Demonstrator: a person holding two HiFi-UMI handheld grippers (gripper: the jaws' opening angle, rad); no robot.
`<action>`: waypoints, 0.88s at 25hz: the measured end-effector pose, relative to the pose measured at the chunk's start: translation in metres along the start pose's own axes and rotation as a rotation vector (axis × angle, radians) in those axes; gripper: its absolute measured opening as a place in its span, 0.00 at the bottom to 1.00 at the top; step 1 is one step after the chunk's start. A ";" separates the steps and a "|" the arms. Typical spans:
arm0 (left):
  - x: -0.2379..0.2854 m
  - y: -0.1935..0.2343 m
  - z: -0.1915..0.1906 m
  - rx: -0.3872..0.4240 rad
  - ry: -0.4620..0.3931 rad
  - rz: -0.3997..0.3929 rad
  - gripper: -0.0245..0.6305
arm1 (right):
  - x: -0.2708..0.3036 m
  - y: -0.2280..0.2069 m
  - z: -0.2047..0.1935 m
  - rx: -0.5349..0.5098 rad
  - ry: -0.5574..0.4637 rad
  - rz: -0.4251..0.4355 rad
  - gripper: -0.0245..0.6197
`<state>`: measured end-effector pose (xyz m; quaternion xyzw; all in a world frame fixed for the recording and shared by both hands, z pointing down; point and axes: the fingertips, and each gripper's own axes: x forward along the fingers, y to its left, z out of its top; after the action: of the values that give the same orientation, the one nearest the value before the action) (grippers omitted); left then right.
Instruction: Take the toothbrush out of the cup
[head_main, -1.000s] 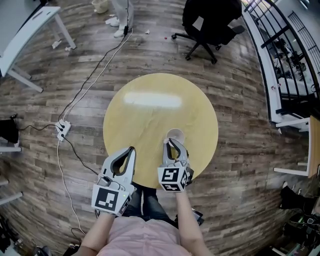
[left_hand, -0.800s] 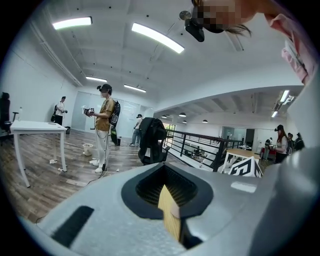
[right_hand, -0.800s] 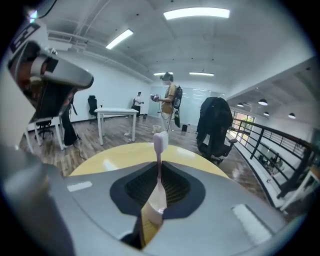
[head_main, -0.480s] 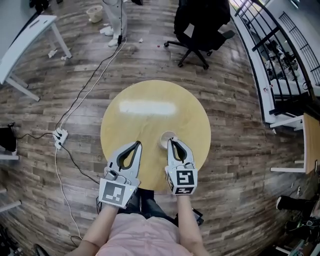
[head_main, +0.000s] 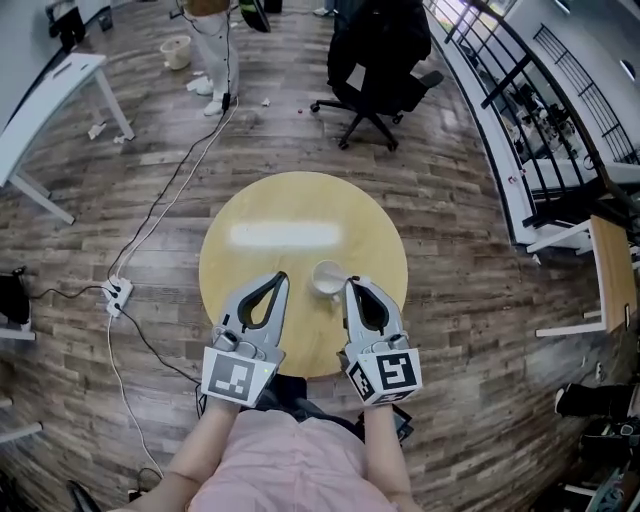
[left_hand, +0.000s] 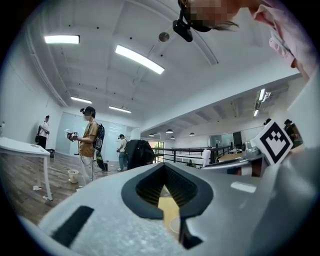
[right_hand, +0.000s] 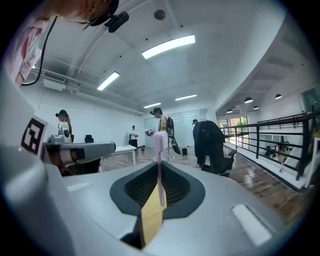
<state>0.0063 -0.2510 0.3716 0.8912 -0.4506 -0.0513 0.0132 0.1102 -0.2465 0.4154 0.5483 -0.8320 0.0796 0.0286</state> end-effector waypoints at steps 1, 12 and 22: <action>-0.002 -0.002 0.005 0.004 -0.014 0.000 0.03 | -0.005 0.002 0.007 0.004 -0.018 0.004 0.08; -0.028 -0.015 0.031 0.006 -0.068 0.003 0.03 | -0.042 0.016 0.031 0.007 -0.097 0.001 0.08; -0.033 -0.012 0.030 -0.003 -0.058 0.017 0.03 | -0.043 0.023 0.032 -0.002 -0.096 0.012 0.08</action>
<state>-0.0061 -0.2167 0.3433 0.8854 -0.4583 -0.0778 0.0019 0.1072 -0.2043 0.3756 0.5464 -0.8358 0.0526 -0.0113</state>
